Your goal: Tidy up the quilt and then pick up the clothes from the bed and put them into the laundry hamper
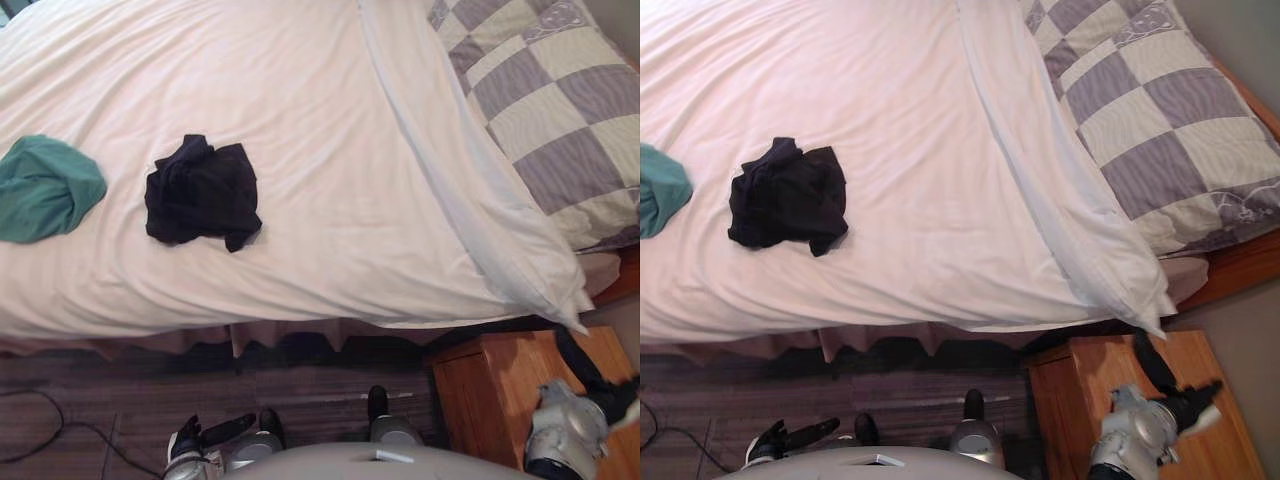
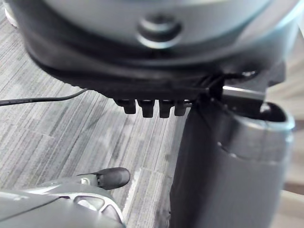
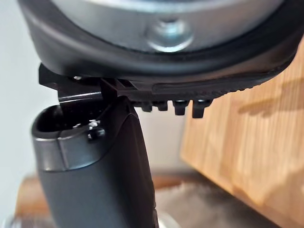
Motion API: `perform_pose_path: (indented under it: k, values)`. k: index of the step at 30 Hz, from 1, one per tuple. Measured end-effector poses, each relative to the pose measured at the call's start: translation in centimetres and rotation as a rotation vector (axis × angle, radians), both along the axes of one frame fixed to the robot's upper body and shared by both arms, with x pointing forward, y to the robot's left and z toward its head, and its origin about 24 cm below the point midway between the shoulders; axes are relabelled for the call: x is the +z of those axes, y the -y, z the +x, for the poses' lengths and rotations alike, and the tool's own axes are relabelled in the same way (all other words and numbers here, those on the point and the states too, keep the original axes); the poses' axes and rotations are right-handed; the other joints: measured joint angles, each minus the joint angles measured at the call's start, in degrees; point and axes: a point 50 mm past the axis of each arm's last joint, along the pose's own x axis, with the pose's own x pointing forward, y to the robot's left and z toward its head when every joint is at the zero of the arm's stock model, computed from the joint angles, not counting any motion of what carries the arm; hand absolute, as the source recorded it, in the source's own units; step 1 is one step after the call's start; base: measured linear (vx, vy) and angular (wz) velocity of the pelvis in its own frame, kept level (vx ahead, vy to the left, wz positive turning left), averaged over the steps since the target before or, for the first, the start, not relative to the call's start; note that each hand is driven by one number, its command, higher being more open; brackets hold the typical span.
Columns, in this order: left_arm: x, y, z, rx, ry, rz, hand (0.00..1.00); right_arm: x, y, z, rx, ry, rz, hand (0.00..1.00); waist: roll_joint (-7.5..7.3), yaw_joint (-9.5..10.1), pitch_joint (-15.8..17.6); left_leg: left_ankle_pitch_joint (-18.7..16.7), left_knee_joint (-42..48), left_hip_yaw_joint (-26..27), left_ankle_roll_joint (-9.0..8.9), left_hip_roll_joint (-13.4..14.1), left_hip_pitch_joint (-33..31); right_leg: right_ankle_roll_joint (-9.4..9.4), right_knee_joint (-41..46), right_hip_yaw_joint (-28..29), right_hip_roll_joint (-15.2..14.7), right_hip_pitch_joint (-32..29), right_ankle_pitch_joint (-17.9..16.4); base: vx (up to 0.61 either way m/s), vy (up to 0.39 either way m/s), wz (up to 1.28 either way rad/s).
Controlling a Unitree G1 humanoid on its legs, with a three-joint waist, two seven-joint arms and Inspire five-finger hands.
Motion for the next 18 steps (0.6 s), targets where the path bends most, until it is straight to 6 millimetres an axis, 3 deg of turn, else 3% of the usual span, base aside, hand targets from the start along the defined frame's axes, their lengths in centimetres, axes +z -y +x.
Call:
perform_pose_path:
  k: [3,7,8,11,14,18]
  values:
    - [-0.1,0.3,-0.6,0.012,-0.005,-0.002,1.0,1.9,1.7,-2.3,-0.174,0.019,-0.081,1.0,0.25,-0.87,-1.58,-0.64,0.0,0.28,-0.01,0.15,0.04,0.02,-0.13,-0.09,0.0,0.02,-0.01,0.04,-0.006,-0.06]
    - [0.0,0.2,-0.8,0.015,-0.009,0.002,1.0,5.4,2.9,-3.4,-0.304,0.106,-0.229,1.0,0.04,-1.29,-2.94,-1.07,0.0,0.63,-0.42,1.03,0.84,0.0,0.27,-0.1,0.64,0.34,0.0,0.02,-0.031,-0.06]
    - [0.0,0.2,-0.8,0.014,-0.009,0.004,1.0,6.2,2.9,-3.3,-0.315,0.131,-0.263,0.0,0.03,-1.28,-3.42,-1.14,0.0,0.37,-0.52,1.18,0.84,0.0,0.27,-0.1,0.8,0.34,0.0,0.0,-0.047,0.01]
    - [0.0,0.0,-0.8,0.013,-0.009,0.007,1.0,7.4,2.9,-2.4,-0.305,0.188,-0.309,0.0,-0.14,-1.32,-3.78,-1.16,0.0,-0.09,-0.55,1.2,0.81,0.0,0.28,-0.16,0.85,0.42,0.0,-0.01,-0.032,0.03]
    - [0.0,-0.1,-0.7,0.003,-0.011,0.01,1.0,8.5,2.1,0.6,-0.218,0.264,-0.32,0.0,-0.28,-1.44,-3.74,-1.11,0.0,-0.44,-0.51,1.05,0.79,-0.01,0.28,-0.13,0.81,0.41,0.0,-0.02,-0.016,0.0]
    - [0.0,0.0,-0.4,-0.063,-0.014,0.006,1.0,10.4,-0.2,6.6,0.07,0.396,-0.323,0.0,-0.34,-1.49,-3.54,-0.51,0.02,-1.09,0.18,0.55,0.36,-0.01,0.19,-0.28,0.56,0.19,0.0,-0.05,-0.029,0.06]
